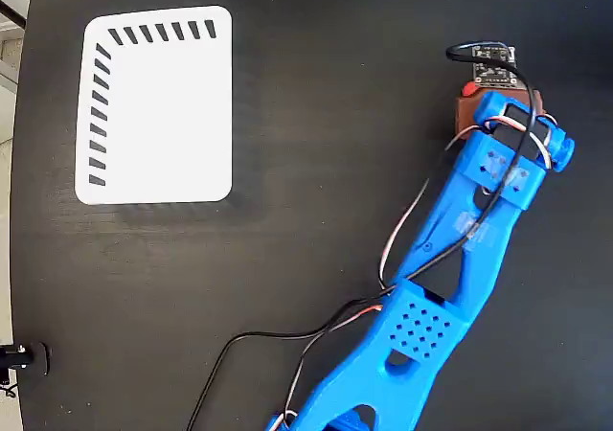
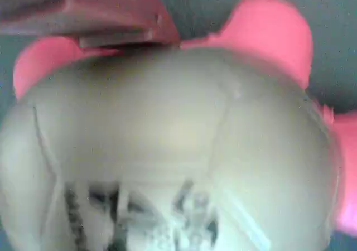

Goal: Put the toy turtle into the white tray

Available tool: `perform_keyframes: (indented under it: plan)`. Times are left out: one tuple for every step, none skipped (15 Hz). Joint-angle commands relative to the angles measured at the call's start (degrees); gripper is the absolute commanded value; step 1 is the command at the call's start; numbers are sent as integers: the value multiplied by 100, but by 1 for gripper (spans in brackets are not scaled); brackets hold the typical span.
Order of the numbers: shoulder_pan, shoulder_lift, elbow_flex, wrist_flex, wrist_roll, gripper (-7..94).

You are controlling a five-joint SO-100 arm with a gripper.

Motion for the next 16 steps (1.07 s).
perform_keyframes:
  plan:
    - [88,229,-299,44,0,-2]
    - [97,229,-281,44,18,-2]
    - [114,255,-229,35,35,-2]
    - [123,299,-185,35,35,-2]
    - [132,492,18,35,35,-2]
    - [132,817,325,35,-18,-2]
    - [114,1143,606,44,-114,-1]
    - [105,1459,844,62,-229,-1]
    - [105,1802,1143,35,-299,-1]
    - [105,2153,1450,9,-431,-1]
    - [88,2566,1819,18,-554,-1]
    - [53,3076,2259,9,-677,-1]
    - [-9,3639,2725,-35,-879,-1]
    - [-88,4263,3155,-9,-1028,-1]
    - [-158,4816,3480,62,-1116,-1]
    - [-264,5335,3806,97,-1248,-1]
